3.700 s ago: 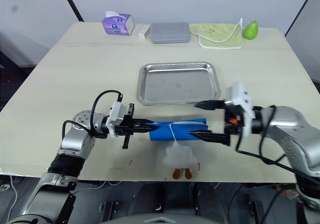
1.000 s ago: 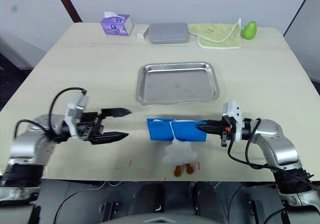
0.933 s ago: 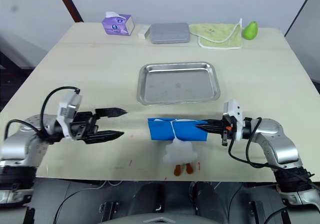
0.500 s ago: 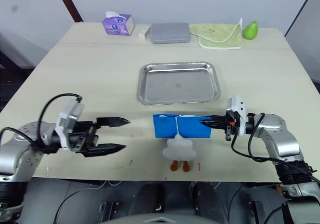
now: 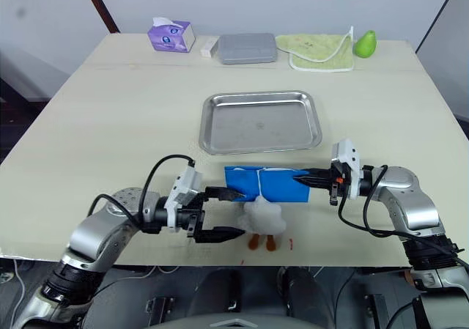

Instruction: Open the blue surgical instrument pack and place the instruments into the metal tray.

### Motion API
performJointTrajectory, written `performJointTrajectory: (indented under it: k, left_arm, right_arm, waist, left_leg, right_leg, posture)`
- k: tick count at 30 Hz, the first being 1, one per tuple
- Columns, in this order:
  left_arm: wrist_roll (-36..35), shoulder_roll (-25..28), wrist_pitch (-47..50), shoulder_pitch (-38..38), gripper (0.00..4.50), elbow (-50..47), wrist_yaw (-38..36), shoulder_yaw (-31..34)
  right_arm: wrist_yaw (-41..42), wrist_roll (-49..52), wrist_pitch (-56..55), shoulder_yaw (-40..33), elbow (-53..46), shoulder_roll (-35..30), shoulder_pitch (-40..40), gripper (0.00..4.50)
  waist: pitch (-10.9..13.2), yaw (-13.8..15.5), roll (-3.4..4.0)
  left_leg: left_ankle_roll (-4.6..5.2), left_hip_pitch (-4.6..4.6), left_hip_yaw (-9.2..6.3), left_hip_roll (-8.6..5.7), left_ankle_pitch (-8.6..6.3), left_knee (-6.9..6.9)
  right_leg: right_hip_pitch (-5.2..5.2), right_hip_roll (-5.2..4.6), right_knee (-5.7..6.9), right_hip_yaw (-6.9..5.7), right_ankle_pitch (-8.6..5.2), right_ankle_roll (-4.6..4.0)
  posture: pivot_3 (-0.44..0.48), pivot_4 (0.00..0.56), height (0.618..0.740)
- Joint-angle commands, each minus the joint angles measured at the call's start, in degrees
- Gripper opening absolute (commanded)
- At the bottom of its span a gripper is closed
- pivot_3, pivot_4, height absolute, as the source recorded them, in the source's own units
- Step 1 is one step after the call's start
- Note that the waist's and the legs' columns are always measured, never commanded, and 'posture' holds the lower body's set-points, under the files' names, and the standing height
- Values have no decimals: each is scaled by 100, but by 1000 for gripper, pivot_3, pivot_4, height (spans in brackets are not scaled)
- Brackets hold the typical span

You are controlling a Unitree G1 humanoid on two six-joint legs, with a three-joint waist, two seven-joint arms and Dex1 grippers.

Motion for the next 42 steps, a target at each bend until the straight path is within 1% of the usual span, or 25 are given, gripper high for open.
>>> performJointTrajectory:
  k: [1,2,3,4,6,7,9,10,11,12,14,16,17,20,22,23,26,29,32,36,39,42]
  left_arm:
    - [474,-190,-316,-223,4462,302,89,-464]
    - [556,-235,-368,-253,4462,371,76,-558]
    - [612,-287,-391,-278,3905,423,60,-645]
    - [674,-338,-429,-298,3741,475,51,-720]
    - [807,-459,-534,-360,2841,634,80,-822]
    - [870,-515,-587,-395,2268,737,93,-856]
    - [940,-580,-686,-442,1380,890,77,-879]
    - [946,-599,-723,-452,867,929,60,-863]
    - [941,-616,-764,-459,609,962,45,-832]
    - [890,-633,-805,-471,91,980,22,-761]
    - [578,-628,-854,-472,36,872,-145,-511]
    - [98,-518,-947,-434,36,622,-481,-133]
    - [-166,-450,-838,-436,36,516,-571,76]
    - [-715,-139,-462,-508,36,443,-707,659]
    - [-1102,83,-154,-593,36,592,-728,1095]
    - [-1186,303,-80,-631,36,777,-889,1296]
    - [-1236,741,-4,-704,36,1199,-1222,1608]
    - [-1054,1084,-131,-745,36,1683,-1439,1765]
    - [-812,1335,-377,-597,36,2068,-1600,1805]
    - [-570,1441,-626,-510,36,2369,-1680,1809]
    - [-467,1423,-690,-542,36,2385,-1653,1792]
    - [-467,1373,-612,-604,36,2257,-1584,1766]
  right_arm:
    - [-96,3,71,-101,-296,-58,-28,0]
    - [-110,14,96,-107,-329,-59,-21,0]
    - [-120,19,114,-112,-358,-63,-11,0]
    - [-129,21,129,-116,-381,-64,0,0]
    - [-149,28,155,-123,-429,-65,26,0]
    - [-161,32,166,-126,-458,-66,46,0]
    - [-187,46,196,-129,-511,-64,73,0]
    - [-197,54,210,-133,-531,-65,85,0]
    - [-203,56,215,-134,-546,-66,98,0]
    - [-208,56,214,-136,-557,-65,110,0]
    - [-221,58,209,-138,-561,-66,127,0]
    - [-229,46,174,-130,-527,-56,134,0]
    - [-226,33,147,-124,-498,-50,133,0]
    - [-209,-3,69,-116,-397,-41,125,0]
    - [-203,-6,31,-124,-344,-36,117,0]
    - [-189,-2,11,-136,-315,-43,119,0]
    - [-144,10,-42,-162,-254,-71,150,0]
    - [-89,34,-56,-213,-208,-118,196,0]
    - [-82,57,-63,-271,-202,-145,232,0]
    - [-120,190,-9,-406,-195,-134,230,0]
    - [-175,936,560,-768,-392,-57,135,0]
    - [-225,2140,1623,-1174,-858,-103,-35,0]
  waist:
    - [0,1,0]
    - [-1,2,1]
    - [0,-2,1]
    - [-1,-10,1]
    - [-1,-8,1]
    - [-1,-5,1]
    - [-1,-1,1]
    - [-1,-2,1]
    - [-1,-4,1]
    - [-1,-4,1]
    - [-1,-4,1]
    - [-1,-7,1]
    - [0,-14,1]
    - [-1,-12,1]
    - [-1,-12,1]
    - [0,-12,1]
    - [0,-16,1]
    - [0,-13,1]
    - [0,-11,1]
    - [0,-7,1]
    - [1,7,1]
    - [1,3,1]
  left_leg:
    - [0,1,-1,0,0,1]
    - [0,1,0,0,0,1]
    - [0,1,-1,-1,0,2]
    - [0,1,0,-1,0,2]
    - [0,0,2,-1,0,2]
    - [0,0,0,-1,0,1]
    - [0,-1,-3,-1,0,1]
    - [0,-1,-3,-1,0,1]
    - [0,0,-2,-1,0,2]
    - [0,0,-2,-1,0,2]
    - [0,0,-1,-1,0,4]
    - [0,0,-2,-1,0,4]
    - [0,0,-2,-1,0,4]
    - [0,0,-6,0,0,3]
    - [0,0,-7,0,0,2]
    - [0,0,-7,0,0,3]
    - [0,-1,-4,0,0,3]
    - [0,0,-4,0,0,1]
    - [0,-1,-3,0,0,1]
    - [0,-2,0,0,0,1]
    - [0,-3,0,0,0,1]
    - [0,-4,0,1,0,1]
  right_leg:
    - [1,0,0,0,0,0]
    - [1,0,1,0,0,0]
    - [1,0,1,0,0,0]
    - [1,0,1,1,0,0]
    - [0,1,0,3,0,1]
    - [1,1,-1,2,0,0]
    - [1,1,0,0,0,0]
    - [1,1,0,0,0,0]
    - [1,1,1,0,0,0]
    - [2,1,1,1,0,0]
    - [2,1,1,2,1,1]
    - [2,0,2,1,1,1]
    - [2,1,3,1,1,1]
    - [1,2,4,-3,0,0]
    - [2,1,2,-4,0,1]
    - [2,1,2,-4,0,1]
    - [2,0,0,-3,-1,2]
    - [1,0,-2,-5,-1,1]
    - [1,0,-2,-5,-1,1]
    - [0,-2,-4,-4,-1,0]
    - [-1,-2,-2,-5,-1,0]
    - [-2,-2,-1,-4,0,-1]
  posture:
    - [0,150,740]
    - [0,150,740]
    - [0,150,740]
    - [0,150,740]
    - [0,150,740]
    - [0,150,740]
    - [0,150,740]
    - [0,150,740]
    - [0,150,740]
    - [0,150,740]
    - [0,150,740]
    - [0,150,740]
    - [0,150,740]
    - [0,150,740]
    - [0,150,740]
    - [0,150,740]
    - [0,150,740]
    - [0,150,740]
    - [0,150,740]
    - [0,150,740]
    - [0,150,740]
    - [0,150,740]
